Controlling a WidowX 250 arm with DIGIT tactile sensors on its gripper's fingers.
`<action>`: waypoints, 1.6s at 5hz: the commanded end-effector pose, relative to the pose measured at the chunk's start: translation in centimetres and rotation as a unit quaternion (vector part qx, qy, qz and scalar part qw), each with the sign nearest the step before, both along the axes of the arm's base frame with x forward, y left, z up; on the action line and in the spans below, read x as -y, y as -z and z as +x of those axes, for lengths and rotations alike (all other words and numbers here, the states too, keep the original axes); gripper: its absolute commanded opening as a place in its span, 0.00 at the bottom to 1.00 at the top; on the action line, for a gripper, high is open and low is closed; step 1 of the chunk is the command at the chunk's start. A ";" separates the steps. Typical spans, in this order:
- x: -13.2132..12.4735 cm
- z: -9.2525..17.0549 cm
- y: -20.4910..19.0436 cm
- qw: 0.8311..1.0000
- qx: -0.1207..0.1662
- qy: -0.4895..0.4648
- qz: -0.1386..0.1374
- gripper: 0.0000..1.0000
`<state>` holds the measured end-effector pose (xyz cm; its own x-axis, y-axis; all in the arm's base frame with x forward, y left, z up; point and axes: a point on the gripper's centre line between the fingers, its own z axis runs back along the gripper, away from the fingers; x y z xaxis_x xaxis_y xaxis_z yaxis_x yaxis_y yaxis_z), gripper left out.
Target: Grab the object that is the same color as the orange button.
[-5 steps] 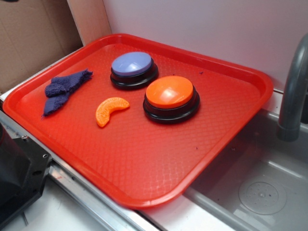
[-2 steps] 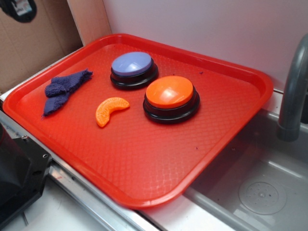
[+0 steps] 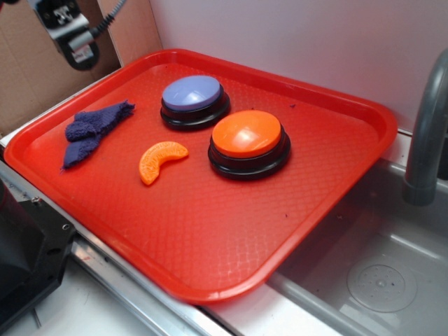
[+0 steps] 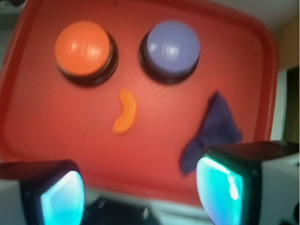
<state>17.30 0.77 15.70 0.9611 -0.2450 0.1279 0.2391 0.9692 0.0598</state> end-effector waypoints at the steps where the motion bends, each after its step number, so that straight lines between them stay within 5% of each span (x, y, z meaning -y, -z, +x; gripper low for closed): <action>1: -0.1 3.0 4.4 1.000 0.011 0.014 -0.006 1.00; 3: 0.0 4.1 8.9 1.000 -0.015 0.013 0.018 1.00; 6: 0.9 4.8 13.7 0.998 -0.042 0.036 -0.013 1.00; 7: 1.0 4.6 14.0 0.999 -0.029 0.019 -0.010 0.86; 8: 1.0 4.5 13.9 1.000 -0.024 0.010 -0.012 0.00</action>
<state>21.60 -0.10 1.61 0.9659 -0.2483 0.0739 0.2475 0.9687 0.0203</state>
